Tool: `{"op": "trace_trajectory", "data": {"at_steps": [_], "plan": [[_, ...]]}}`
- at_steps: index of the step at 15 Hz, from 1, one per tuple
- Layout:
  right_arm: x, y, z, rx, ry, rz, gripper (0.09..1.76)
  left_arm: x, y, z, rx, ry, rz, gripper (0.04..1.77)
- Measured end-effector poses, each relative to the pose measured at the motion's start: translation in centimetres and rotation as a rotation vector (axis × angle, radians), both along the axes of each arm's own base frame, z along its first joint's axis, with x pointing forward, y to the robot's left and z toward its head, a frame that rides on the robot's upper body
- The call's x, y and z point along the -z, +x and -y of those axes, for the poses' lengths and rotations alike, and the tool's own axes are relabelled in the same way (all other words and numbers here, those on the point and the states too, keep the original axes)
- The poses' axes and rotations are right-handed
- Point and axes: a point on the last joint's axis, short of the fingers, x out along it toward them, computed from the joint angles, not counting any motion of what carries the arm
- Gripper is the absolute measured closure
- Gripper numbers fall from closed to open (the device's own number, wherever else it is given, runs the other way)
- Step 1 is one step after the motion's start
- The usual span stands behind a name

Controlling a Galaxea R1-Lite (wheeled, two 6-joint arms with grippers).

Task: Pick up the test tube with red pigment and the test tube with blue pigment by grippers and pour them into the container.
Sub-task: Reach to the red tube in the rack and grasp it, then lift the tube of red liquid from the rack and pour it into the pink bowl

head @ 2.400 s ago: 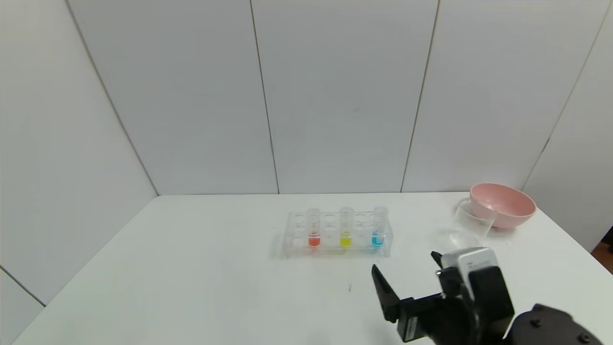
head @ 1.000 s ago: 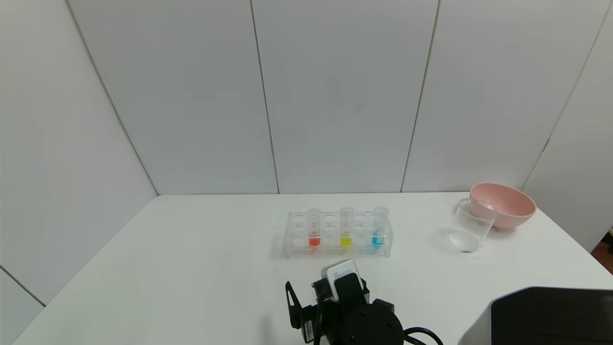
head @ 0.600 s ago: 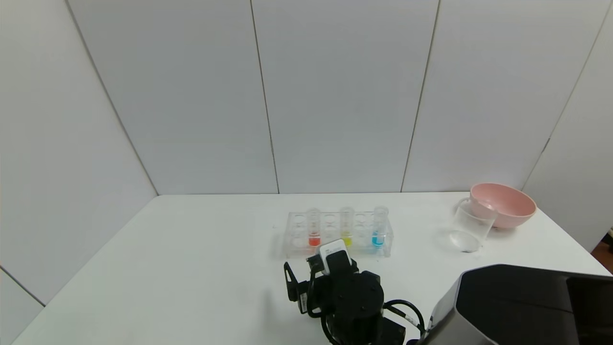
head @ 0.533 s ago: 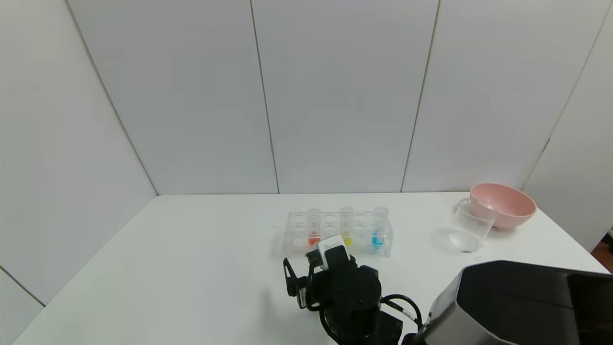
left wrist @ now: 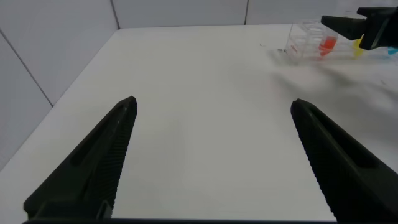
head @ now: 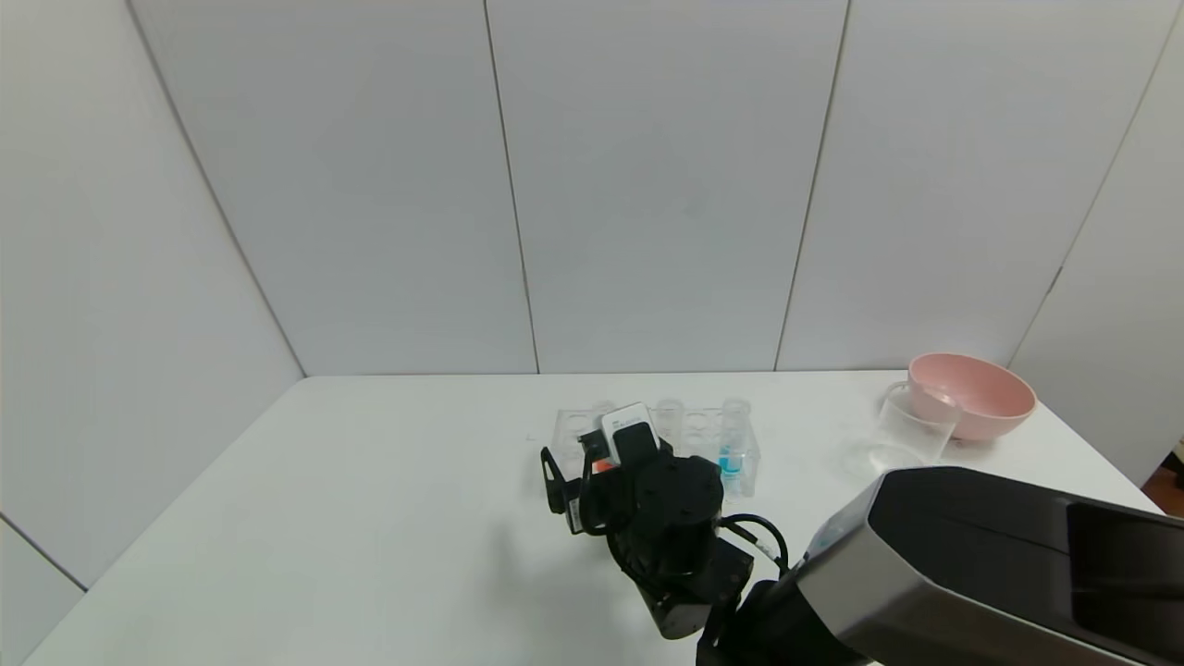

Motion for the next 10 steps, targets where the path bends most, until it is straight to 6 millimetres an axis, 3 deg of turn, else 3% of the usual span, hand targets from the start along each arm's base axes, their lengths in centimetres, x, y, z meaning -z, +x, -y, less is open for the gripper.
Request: {"op": "trace_trajectory", "data": {"at_steps": [6, 10], "plan": [[0.6, 2.9, -0.1, 0.018, -0.003, 0.015, 0.14, 0.0, 0.0, 0.0, 0.000, 0.000, 0.000, 0.05], [0.8, 3.6, -0.1, 0.005, 0.002, 0.021, 0.14, 0.0, 0.0, 0.0, 0.000, 0.000, 0.000, 0.05]]}}
